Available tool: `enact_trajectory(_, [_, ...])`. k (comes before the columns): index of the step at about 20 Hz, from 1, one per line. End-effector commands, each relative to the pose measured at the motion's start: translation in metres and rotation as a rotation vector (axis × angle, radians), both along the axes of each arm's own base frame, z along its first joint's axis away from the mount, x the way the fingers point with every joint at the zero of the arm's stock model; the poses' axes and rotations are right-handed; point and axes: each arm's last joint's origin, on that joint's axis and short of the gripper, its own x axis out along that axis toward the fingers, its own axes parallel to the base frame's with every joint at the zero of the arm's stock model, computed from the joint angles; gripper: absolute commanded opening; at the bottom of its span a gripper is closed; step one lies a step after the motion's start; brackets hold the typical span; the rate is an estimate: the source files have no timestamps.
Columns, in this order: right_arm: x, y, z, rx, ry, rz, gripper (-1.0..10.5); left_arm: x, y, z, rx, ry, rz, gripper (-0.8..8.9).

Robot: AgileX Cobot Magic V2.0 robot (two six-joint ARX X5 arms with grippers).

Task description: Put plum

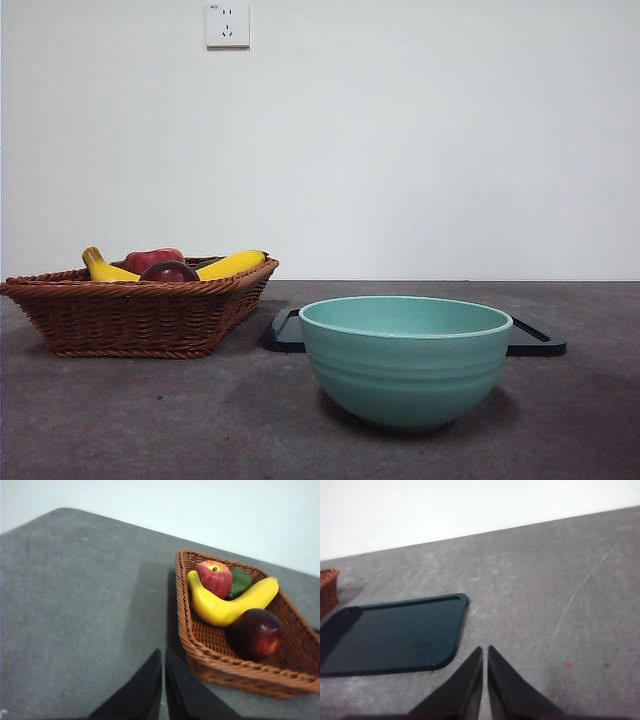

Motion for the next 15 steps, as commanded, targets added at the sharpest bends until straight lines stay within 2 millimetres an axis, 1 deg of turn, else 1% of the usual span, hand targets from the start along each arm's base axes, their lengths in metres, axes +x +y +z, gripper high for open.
enact_trajectory(1, [-0.001, 0.000, 0.005, 0.085, -0.002, 0.000, 0.0, -0.001, 0.000, 0.005, -0.086, -0.008, 0.012, 0.09])
enact_trajectory(5, [-0.005, 0.001, 0.024, 0.086, -0.045, 0.000, 0.0, -0.006, 0.000, 0.023, -0.156, -0.030, 0.021, 0.09])
enact_trajectory(9, [-0.012, 0.001, 0.047, 0.085, -0.058, 0.000, 0.0, -0.012, 0.000, 0.045, -0.167, -0.052, 0.019, 0.09])
enact_trajectory(15, [-0.024, 0.003, 0.090, 0.073, -0.056, 0.021, 0.0, -0.022, -0.001, 0.086, -0.133, -0.035, -0.031, 0.09])
